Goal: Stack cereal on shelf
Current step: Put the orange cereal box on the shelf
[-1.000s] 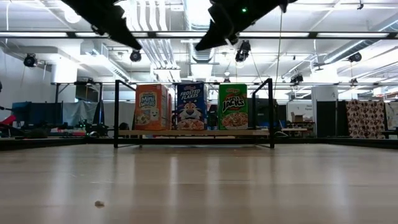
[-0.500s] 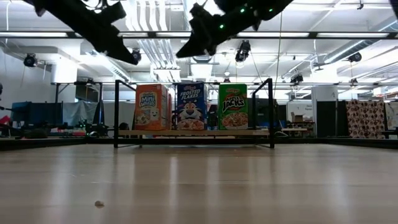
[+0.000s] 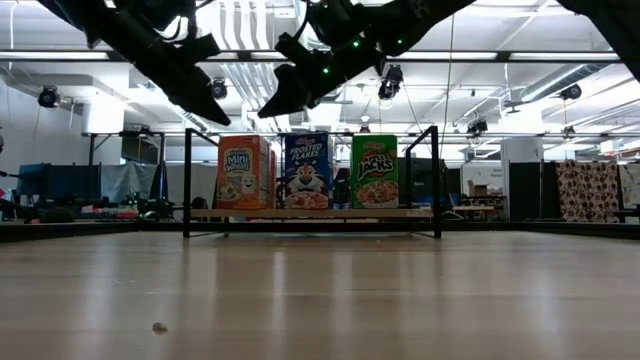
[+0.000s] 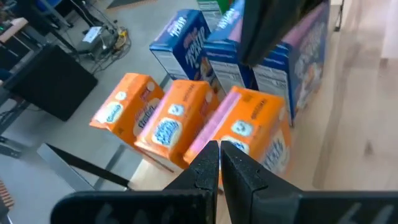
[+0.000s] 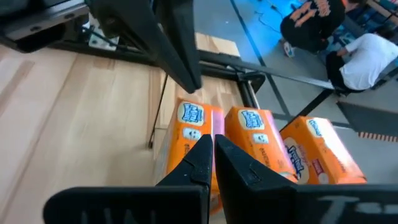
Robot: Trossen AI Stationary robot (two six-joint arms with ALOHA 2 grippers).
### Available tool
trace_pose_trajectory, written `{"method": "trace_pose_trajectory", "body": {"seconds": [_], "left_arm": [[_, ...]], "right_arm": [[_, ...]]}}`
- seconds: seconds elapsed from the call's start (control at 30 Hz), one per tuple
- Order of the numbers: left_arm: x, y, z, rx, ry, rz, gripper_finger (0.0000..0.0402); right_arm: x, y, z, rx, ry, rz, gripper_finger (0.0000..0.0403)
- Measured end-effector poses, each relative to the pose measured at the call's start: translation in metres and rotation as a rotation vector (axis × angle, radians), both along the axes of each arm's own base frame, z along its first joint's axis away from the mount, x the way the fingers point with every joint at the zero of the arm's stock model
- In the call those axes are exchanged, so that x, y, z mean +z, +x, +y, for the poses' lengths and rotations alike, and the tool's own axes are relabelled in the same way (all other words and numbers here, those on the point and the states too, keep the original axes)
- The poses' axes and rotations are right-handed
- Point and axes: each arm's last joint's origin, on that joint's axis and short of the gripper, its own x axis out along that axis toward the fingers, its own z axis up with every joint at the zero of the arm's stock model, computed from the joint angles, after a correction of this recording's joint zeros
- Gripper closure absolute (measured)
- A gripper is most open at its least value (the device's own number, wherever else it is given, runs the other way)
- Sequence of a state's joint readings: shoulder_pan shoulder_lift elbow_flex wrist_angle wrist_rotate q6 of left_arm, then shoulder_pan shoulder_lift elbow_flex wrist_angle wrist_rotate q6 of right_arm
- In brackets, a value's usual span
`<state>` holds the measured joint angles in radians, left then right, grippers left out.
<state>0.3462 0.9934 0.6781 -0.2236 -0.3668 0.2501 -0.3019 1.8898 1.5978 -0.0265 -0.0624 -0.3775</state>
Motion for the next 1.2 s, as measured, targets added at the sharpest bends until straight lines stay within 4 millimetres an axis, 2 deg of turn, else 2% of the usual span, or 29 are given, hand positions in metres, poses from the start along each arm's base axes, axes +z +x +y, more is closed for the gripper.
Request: {"method": "trace_pose_trajectory", "body": {"seconds": [0.43, 1.2], "left_arm": [[-0.012, 0.009, 0.006, 0.026, -0.024, 0.042, 0.0401], [-0.012, 0.009, 0.005, 0.032, -0.109, -0.019, 0.0401]], "right_arm": [[-0.024, 0.008, -0.003, -0.002, 0.015, 0.051, 0.0394], [-0.023, 0.007, -0.003, -0.03, -0.006, 0.056, 0.0394]]}}
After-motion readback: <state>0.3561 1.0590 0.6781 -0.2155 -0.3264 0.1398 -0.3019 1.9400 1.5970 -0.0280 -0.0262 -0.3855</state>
